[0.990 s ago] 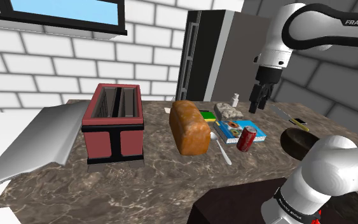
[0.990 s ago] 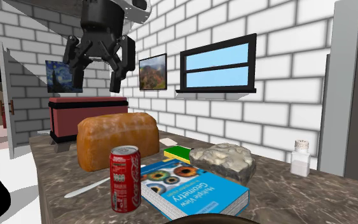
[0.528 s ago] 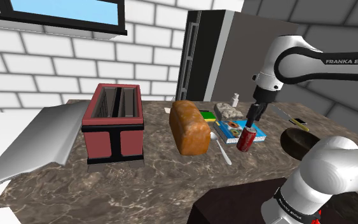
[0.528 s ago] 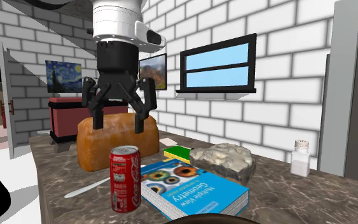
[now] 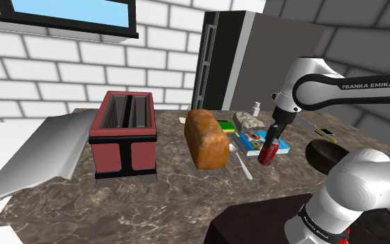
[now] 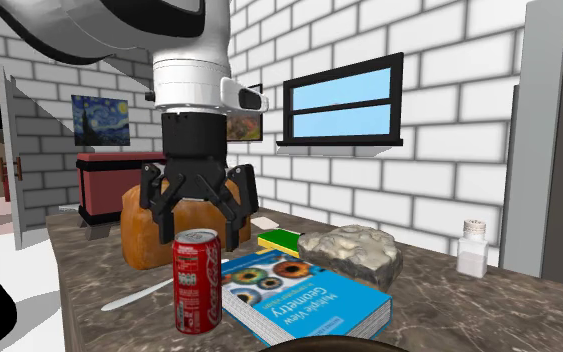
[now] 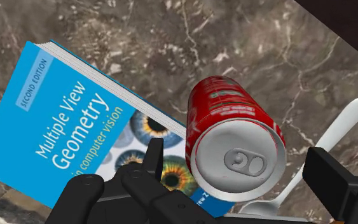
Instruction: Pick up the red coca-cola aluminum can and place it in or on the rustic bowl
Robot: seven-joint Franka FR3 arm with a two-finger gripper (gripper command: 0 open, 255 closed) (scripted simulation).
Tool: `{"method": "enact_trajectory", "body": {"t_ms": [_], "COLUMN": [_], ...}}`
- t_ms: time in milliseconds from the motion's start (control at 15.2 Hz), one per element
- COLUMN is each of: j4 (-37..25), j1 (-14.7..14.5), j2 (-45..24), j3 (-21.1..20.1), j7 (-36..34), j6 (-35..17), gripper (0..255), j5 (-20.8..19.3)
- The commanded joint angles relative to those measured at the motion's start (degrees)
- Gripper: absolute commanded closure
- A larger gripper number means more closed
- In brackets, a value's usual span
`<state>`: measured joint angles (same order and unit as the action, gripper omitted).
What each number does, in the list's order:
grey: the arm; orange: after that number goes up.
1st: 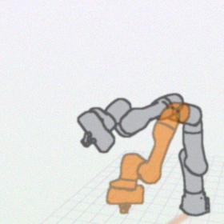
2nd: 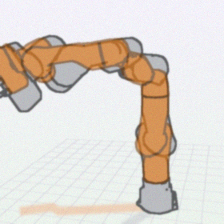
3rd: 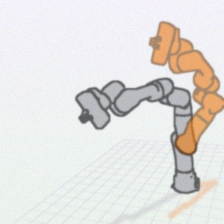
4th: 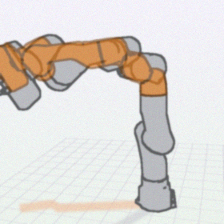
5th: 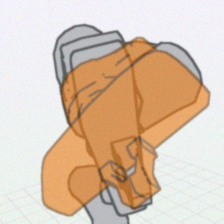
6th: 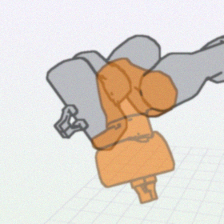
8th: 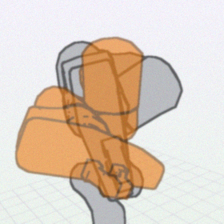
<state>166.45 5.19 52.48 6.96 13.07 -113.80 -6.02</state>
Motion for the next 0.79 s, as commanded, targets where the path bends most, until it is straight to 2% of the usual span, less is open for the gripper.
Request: {"method": "enact_trajectory", "body": {"t_ms": [0,528,594,726], "j4": [1.86,1.85,1.85,1.85], "j1": [0.12,0.12,0.12,0.12], "j2": [-0.69,-0.69,-0.69,-0.69], "j3": [0.19,0.19,0.19,0.19], "j7": [-0.04,-0.04,-0.04,-0.04], "j6": [-2.58,-2.56,-2.56,-2.57], "gripper": [0,0,255,255], "j5": [-0.25,-0.25,-0.25,-0.25]}}
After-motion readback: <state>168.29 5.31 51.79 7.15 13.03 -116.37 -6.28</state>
